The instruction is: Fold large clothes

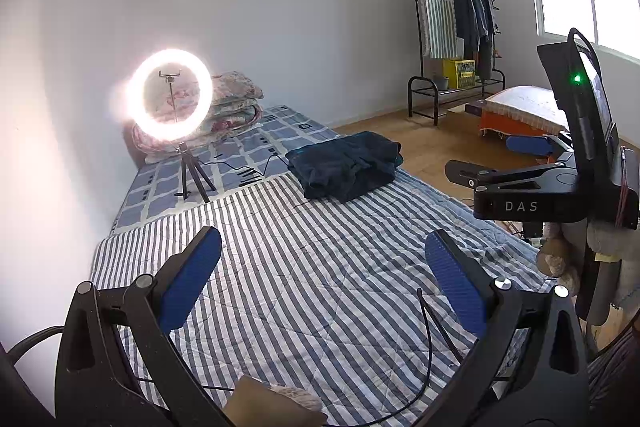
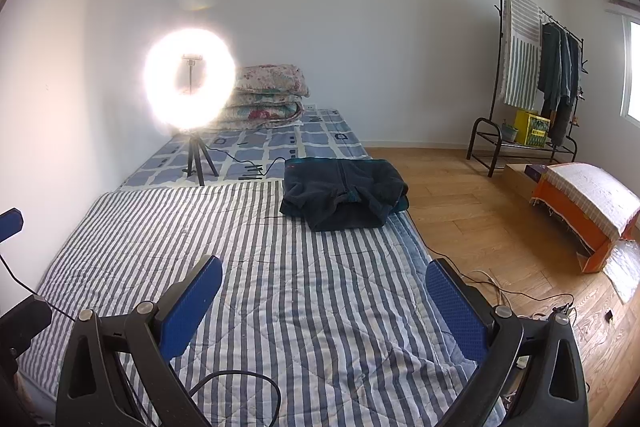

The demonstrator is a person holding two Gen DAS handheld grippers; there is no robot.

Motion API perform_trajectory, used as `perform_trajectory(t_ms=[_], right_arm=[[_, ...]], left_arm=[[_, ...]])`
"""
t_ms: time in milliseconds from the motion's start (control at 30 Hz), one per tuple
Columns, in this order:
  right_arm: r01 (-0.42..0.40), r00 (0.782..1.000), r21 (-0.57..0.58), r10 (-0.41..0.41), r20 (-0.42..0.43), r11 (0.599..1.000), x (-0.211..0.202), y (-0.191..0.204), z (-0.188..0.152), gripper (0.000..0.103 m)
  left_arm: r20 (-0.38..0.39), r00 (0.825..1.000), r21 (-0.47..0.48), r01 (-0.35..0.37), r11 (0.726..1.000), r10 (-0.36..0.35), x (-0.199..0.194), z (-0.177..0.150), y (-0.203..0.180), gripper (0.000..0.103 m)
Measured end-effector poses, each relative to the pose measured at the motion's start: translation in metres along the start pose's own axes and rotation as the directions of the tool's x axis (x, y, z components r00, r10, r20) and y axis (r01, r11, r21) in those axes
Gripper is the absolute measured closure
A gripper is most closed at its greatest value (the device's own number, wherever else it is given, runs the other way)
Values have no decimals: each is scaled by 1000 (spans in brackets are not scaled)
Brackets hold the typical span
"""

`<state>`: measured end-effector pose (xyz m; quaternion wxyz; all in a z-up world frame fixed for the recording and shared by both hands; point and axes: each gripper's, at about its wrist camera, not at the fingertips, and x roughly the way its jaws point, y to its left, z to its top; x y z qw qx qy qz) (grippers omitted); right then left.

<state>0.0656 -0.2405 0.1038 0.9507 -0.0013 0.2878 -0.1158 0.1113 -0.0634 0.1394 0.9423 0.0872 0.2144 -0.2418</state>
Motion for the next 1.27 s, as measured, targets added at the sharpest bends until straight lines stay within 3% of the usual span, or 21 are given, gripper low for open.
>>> perform_trajectory(t_ms=[900, 1267], right_arm=[[3, 1000, -20, -3, 1, 1000, 2, 11, -1, 0], [1, 1000, -22, -1, 3, 1000, 0, 13, -4, 0]], left_arm=[[11, 1000, 5, -25, 1000, 25, -3, 1, 3, 0], [51, 997, 5, -50, 999, 50, -9, 2, 8, 0]])
